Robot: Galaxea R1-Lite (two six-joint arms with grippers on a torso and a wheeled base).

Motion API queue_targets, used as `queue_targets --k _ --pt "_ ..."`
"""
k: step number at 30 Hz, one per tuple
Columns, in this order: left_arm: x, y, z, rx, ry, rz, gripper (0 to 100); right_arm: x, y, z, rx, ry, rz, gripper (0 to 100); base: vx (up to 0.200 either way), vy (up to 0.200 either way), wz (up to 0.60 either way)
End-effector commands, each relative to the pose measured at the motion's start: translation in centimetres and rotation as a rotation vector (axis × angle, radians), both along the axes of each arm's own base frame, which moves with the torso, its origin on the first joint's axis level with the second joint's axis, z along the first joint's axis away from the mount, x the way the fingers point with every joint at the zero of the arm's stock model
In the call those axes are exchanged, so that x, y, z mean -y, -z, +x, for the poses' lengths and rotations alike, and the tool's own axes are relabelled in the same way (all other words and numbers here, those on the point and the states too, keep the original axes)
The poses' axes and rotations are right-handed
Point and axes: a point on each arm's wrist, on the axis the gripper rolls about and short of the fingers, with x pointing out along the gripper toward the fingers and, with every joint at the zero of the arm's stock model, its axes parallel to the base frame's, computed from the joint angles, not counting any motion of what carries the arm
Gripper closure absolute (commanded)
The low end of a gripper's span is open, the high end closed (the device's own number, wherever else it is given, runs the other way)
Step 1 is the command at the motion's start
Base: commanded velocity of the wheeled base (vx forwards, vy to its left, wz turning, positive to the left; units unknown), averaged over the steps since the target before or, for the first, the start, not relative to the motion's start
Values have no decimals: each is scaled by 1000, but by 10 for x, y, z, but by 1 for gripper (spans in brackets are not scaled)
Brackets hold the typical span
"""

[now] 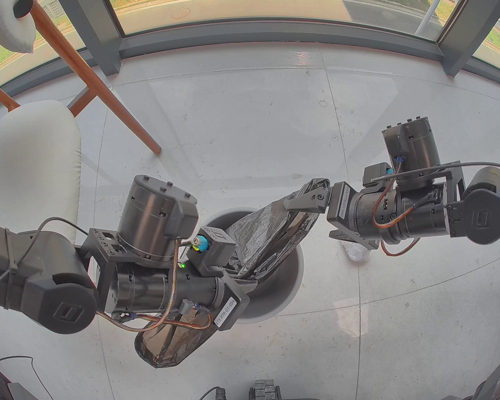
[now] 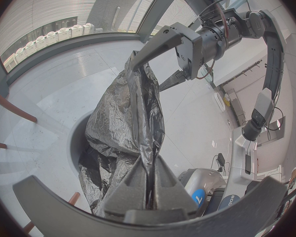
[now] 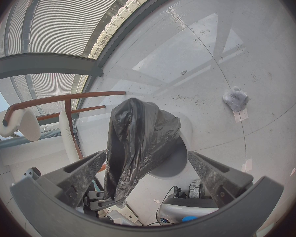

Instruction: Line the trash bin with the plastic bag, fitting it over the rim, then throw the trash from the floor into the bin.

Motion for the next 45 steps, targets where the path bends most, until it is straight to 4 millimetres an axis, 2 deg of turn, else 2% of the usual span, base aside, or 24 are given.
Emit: queue_targets --k 1,11,17,25,30,34,35,45 --pt "0 0 0 1 -3 -2 100 1 1 -1 -1 0 -2 0 0 0 0" --pt "-11 3 7 -9 -45 5 100 2 1 -1 3 1 -5 0 0 0 0" --pt "-9 -3 10 6 -48 -12 100 2 3 0 -5 2 -9 0 0 0 0" --pt "-8 -3 9 -4 -50 -19 100 -5 15 10 -26 2 -27 0 0 0 0" --pt "-8 -3 9 8 -48 -33 100 -21 19 25 -22 0 -23 0 0 0 0" --pt "-7 -5 10 15 -52 -39 100 -33 20 24 -17 -24 -20 0 0 0 0" --pt "-7 -5 10 16 -52 -40 100 -37 19 22 -14 -34 -16 100 0 0 0" --pt "-8 0 15 2 -65 -32 100 -51 35 17 -46 -61 -55 100 0 0 0"
